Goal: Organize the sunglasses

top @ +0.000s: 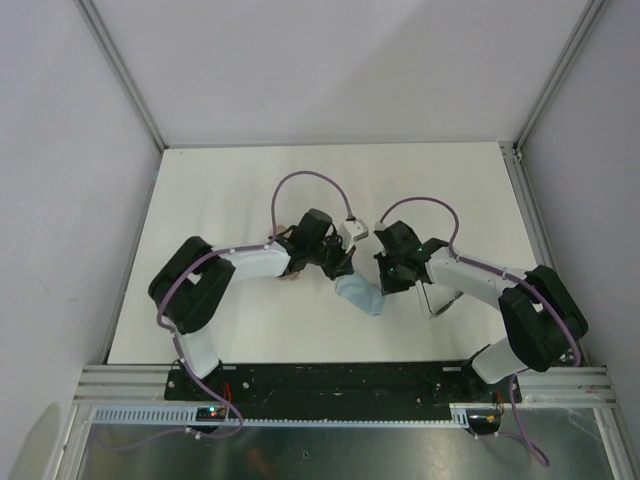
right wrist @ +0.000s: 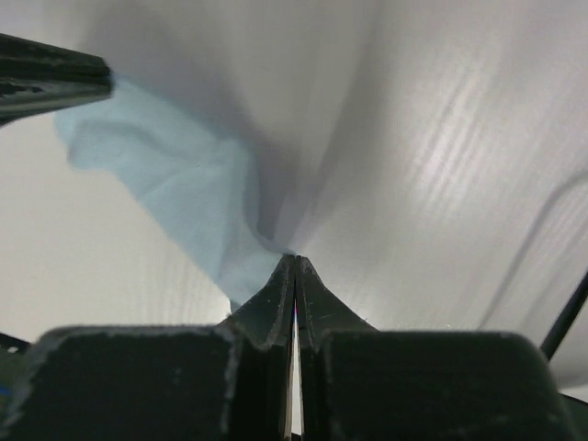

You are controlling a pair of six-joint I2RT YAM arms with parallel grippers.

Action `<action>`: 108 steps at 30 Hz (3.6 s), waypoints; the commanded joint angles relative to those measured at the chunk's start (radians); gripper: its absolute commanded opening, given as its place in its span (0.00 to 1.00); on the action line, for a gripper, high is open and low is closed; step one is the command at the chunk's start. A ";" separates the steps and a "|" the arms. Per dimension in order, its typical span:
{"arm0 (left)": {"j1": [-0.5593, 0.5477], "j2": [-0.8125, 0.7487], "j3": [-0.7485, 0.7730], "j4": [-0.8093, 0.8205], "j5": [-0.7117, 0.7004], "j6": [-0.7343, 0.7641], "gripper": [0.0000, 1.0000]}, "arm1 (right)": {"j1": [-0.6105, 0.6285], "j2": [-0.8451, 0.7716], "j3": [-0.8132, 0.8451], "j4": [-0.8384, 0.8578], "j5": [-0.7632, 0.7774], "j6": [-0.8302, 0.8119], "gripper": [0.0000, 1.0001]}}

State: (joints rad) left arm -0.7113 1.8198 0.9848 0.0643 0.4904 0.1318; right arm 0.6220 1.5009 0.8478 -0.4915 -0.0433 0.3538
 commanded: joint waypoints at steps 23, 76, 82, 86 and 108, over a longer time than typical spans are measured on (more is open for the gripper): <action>0.177 -0.621 -0.201 -0.047 -0.469 -0.094 0.00 | 0.295 0.115 0.343 0.276 -0.066 0.207 0.00; 0.270 -0.108 0.029 0.041 -0.318 0.154 0.00 | 0.205 0.480 0.501 0.317 0.057 0.284 0.00; 0.266 -0.094 0.047 -0.014 -0.382 0.130 0.00 | 0.190 0.460 0.500 0.306 0.074 0.246 0.00; 0.266 -0.131 0.025 -0.015 -0.387 0.061 0.00 | 0.177 0.455 0.504 0.321 0.057 0.213 0.00; 0.332 -0.303 -0.185 0.068 -0.449 -0.157 0.00 | 0.136 0.549 0.660 0.211 0.029 0.118 0.00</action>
State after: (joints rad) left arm -0.3950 1.6066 0.8604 0.0570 0.0551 0.0402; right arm 0.7773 2.0460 1.4723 -0.2707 -0.0128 0.4950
